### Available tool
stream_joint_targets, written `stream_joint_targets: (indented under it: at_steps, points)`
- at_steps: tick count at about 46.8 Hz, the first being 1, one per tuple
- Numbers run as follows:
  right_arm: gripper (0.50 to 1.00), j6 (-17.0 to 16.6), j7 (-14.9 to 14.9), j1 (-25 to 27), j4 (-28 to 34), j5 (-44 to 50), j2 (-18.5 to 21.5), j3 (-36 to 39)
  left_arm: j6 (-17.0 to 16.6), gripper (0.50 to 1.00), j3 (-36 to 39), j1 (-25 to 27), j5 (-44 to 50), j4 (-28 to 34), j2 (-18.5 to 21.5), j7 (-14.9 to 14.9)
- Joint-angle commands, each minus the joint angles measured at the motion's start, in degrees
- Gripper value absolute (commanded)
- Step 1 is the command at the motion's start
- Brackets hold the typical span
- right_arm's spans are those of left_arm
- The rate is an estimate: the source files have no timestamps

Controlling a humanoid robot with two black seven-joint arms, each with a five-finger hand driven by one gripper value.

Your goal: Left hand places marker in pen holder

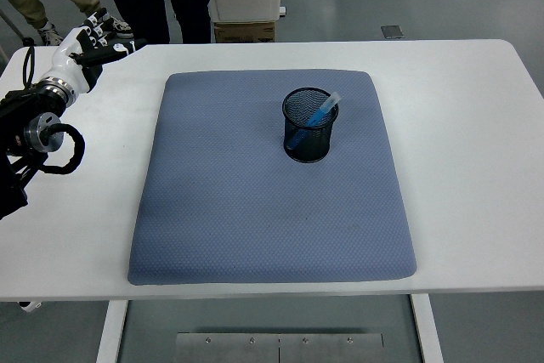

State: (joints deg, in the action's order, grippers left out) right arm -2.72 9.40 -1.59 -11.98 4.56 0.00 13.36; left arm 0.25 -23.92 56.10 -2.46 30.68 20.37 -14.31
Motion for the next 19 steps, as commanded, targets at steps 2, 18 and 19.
stream_joint_targets:
  at_steps: [2, 18, 19]
  points:
    - [1.0, 0.0, 0.0, 0.0, -0.06, 0.01, 0.0, 0.0, 0.02, 1.0, 0.01, -0.11, 0.0, 0.09, 0.28, -0.02]
    - [1.0, 0.0, 0.18, -0.08, -0.06, 0.36, 0.0, -0.09, 0.02, 1.0, 0.01, -0.64, -0.09, 0.09, 0.28, -0.02]
    - [1.0, 0.0, 0.18, -0.08, -0.06, 0.19, 0.0, -0.09, 0.1, 1.0, 0.01, -0.73, -0.09, 0.09, 0.28, -0.02]
